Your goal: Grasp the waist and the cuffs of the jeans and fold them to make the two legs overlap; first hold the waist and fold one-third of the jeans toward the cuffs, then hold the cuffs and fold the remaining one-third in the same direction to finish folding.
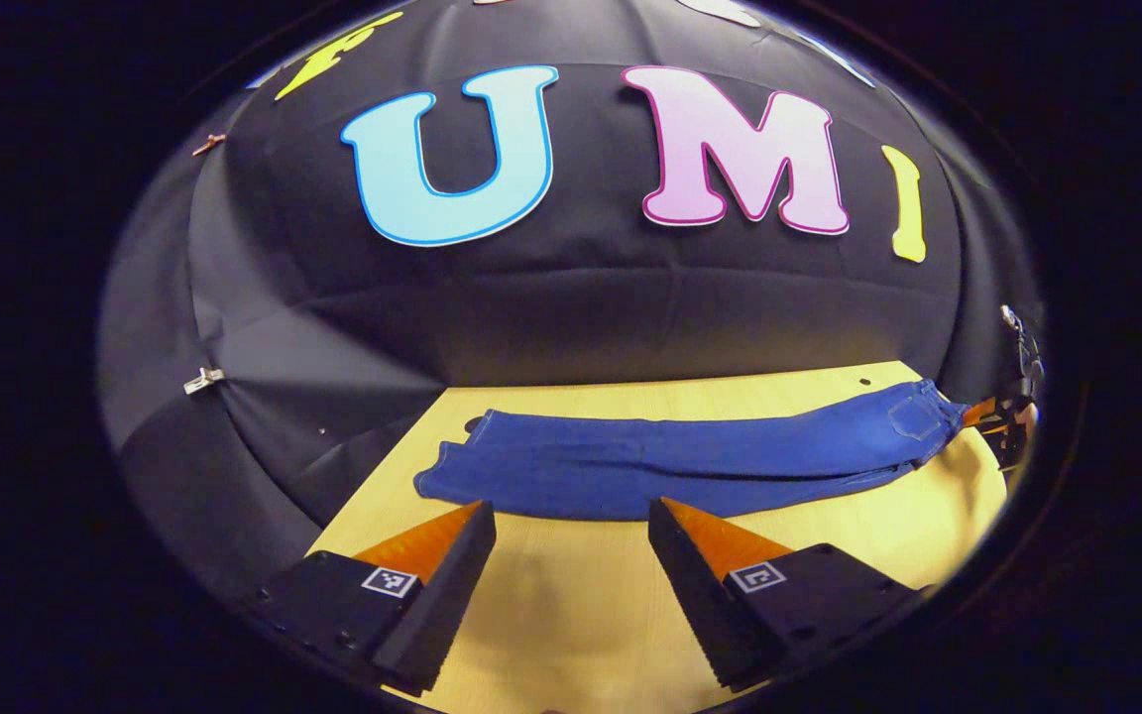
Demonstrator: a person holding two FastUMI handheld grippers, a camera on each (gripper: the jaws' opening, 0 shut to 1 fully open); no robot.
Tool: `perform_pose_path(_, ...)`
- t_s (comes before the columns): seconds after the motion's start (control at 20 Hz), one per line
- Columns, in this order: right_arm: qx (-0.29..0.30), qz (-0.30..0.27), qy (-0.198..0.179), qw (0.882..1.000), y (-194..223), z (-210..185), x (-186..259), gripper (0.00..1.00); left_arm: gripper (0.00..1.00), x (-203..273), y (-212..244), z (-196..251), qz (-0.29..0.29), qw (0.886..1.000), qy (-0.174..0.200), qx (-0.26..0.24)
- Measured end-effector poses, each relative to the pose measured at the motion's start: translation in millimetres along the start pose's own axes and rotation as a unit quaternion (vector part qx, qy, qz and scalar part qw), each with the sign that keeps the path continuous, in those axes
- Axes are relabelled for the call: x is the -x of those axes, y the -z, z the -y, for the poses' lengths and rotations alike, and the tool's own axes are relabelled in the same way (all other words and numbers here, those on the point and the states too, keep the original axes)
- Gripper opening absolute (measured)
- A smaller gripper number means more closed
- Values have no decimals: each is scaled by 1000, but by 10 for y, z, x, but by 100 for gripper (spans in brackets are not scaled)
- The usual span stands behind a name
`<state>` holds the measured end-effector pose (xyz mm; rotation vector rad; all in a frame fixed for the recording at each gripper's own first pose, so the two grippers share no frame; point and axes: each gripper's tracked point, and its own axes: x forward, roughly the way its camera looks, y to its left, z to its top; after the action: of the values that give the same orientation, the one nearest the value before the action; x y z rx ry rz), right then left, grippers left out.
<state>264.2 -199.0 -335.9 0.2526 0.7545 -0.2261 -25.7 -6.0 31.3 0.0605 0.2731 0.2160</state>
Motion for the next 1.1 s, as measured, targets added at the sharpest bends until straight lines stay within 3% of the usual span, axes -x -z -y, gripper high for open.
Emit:
perform_pose_path(0.15, 2, 4, -6, 1000, -33, -90, 245, 98, 98, 496, -19, 182, 9, 999, 10, 30)
perform_pose_path(0.4, -23, 34, -42, 998, -227, -395, 641, 98, 98, 1219, 54, 262, 19, 999, 6, 28)
perform_pose_path(0.6, -19, 58, -41, 997, -298, -416, 748, 98, 98, 1654, 170, 346, 30, 998, 12, 49)
perform_pose_path(0.8, -37, 77, -20, 996, -489, -386, 758, 97, 98, 1675, 260, 352, 23, 998, 7, 57)
perform_pose_path(1.1, -96, 75, 31, 992, -605, -64, -36, 98, 98, 1184, 283, 530, 1, 998, 29, 53)
